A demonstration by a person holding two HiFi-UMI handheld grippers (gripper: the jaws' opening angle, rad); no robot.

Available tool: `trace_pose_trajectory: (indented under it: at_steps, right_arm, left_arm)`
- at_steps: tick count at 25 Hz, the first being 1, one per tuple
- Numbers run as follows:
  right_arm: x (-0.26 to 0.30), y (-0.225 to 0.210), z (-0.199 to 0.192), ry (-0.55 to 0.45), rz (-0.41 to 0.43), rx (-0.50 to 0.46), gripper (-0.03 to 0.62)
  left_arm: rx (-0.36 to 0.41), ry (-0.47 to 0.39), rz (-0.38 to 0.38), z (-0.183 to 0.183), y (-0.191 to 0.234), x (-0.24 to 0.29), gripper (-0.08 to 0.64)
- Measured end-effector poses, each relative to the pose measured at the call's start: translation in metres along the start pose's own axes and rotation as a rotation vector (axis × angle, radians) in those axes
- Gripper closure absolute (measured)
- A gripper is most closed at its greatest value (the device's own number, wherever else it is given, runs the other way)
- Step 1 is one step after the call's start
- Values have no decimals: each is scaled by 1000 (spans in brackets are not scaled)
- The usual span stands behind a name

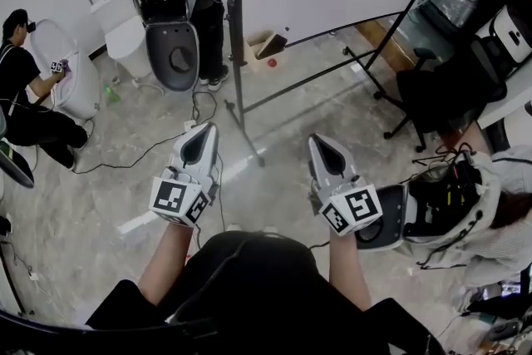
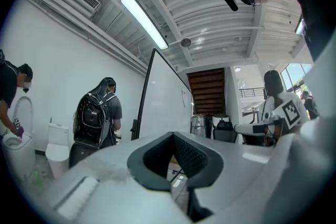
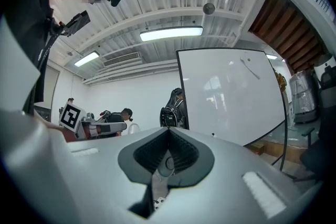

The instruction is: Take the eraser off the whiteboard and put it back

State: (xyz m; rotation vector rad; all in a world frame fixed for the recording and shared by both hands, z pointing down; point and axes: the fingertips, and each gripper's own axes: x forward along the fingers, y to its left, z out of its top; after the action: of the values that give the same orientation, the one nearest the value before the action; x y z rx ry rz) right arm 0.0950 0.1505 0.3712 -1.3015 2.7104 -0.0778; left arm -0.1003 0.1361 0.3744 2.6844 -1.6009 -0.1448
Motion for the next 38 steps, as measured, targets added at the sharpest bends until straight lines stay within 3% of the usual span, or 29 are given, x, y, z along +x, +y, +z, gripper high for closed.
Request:
trace_pose_trajectory:
  at_steps: [11, 25, 38]
  right_arm:
    - [-15, -18, 2, -1, 42, 18, 583]
    - [-35, -45, -11, 28, 85, 49, 583]
    - [0, -56, -18, 43, 102, 31, 581]
  left_arm:
    - [-23, -22, 13, 1, -24, 8, 557]
    - [-27, 13, 50, -17, -55, 13, 557]
    - [-24, 38, 43, -31, -32, 43, 557]
